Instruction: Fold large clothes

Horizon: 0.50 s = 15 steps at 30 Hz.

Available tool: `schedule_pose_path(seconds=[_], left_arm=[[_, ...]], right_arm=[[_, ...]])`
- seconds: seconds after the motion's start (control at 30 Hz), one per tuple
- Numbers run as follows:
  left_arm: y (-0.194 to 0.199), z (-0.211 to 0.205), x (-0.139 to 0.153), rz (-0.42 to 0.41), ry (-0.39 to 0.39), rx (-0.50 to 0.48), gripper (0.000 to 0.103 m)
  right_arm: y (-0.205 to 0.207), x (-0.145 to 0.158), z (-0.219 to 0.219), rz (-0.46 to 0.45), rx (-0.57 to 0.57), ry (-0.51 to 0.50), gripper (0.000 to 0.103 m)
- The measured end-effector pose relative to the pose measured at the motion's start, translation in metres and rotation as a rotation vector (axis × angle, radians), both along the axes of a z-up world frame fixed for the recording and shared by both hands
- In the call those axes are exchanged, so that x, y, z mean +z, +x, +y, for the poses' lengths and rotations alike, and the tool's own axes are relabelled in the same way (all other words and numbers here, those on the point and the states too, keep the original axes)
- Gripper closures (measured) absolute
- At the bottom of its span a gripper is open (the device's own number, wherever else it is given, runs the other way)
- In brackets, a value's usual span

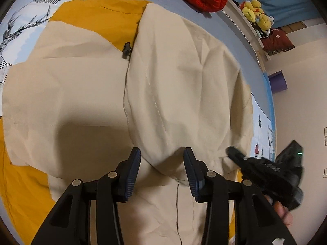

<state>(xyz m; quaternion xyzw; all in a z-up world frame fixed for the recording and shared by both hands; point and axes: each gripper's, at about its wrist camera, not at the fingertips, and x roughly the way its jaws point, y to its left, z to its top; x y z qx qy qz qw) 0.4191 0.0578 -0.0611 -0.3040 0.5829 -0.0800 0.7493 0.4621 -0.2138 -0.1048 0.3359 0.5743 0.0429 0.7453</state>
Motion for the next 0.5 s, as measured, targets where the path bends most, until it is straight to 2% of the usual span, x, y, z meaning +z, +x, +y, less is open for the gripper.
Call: schedule_pose_path(seconds=[0.1,0.17,0.3,0.33,0.4,0.43,0.47,0.5], left_arm=[[0.001,-0.005,-0.001,0.002,0.015,-0.017,0.064],[0.001,-0.005,0.0,-0.002,0.026,-0.023,0.064],[0.003,-0.001,0.009,-0.023,0.019,-0.007,0.064],[0.003,0.0,0.01,-0.026,0.018,-0.005,0.064],[0.002,0.003,0.012,-0.03,0.02,-0.001,0.064],[0.001,0.005,0.013,-0.029,0.02,0.003,0.064],[0.001,0.006,0.014,-0.029,0.018,0.007,0.064],[0.001,0.008,0.014,-0.029,0.015,0.009,0.064]], right_arm=[[0.0,-0.007,-0.013,0.061,-0.048,-0.092,0.096],[0.0,0.001,-0.017,0.049,-0.059,-0.138,0.095],[-0.003,0.045,-0.007,-0.144,-0.045,-0.241,0.091],[-0.004,0.051,-0.003,-0.181,-0.032,-0.238,0.088],[-0.001,0.058,0.019,-0.263,0.076,-0.181,0.081],[0.001,0.054,0.028,-0.259,0.132,-0.144,0.072],[0.005,0.041,0.043,-0.218,0.219,-0.084,0.061],[0.005,0.024,0.055,-0.142,0.284,-0.059,0.058]])
